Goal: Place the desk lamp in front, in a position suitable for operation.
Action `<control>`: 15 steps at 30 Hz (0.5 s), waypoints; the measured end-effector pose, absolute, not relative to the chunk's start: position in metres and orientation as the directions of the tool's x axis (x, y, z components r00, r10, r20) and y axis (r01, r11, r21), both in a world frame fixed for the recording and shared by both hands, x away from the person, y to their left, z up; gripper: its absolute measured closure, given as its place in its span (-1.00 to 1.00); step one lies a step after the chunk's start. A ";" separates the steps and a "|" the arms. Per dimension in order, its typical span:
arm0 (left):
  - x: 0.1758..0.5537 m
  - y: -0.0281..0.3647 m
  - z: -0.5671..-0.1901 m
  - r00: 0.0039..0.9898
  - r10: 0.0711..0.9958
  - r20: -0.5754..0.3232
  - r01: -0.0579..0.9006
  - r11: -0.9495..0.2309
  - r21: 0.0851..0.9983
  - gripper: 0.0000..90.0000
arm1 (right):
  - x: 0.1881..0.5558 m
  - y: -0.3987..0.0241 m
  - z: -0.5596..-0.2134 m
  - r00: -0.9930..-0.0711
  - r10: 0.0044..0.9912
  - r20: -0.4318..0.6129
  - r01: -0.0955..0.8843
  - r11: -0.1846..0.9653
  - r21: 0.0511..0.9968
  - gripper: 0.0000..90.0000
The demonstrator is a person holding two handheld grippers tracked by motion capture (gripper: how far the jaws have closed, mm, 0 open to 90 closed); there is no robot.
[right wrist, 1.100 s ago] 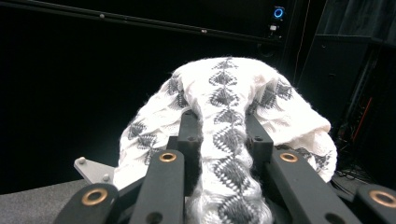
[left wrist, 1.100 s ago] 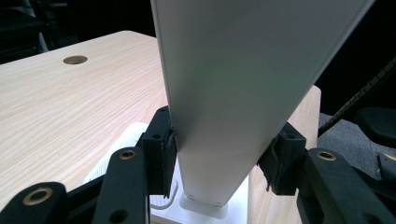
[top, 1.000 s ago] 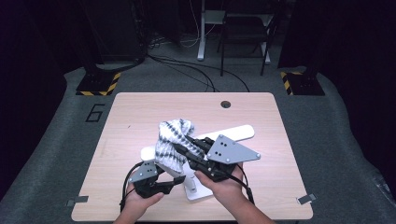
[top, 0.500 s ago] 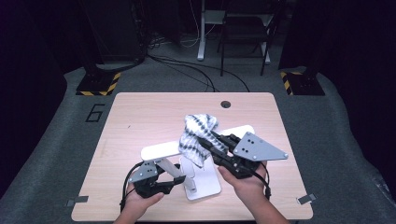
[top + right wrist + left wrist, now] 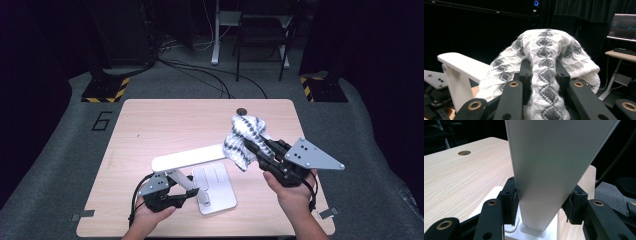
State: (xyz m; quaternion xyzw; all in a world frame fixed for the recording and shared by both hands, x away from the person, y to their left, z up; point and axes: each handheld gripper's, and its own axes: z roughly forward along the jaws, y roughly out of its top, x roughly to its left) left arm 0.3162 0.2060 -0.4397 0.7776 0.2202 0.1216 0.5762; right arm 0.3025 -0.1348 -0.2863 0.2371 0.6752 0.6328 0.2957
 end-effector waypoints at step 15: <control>0.316 0.206 -0.440 0.873 0.483 -0.067 0.204 -0.236 0.950 0.17 | 0.306 -0.157 -0.282 -0.685 0.721 -0.108 -0.038 0.113 0.993 0.64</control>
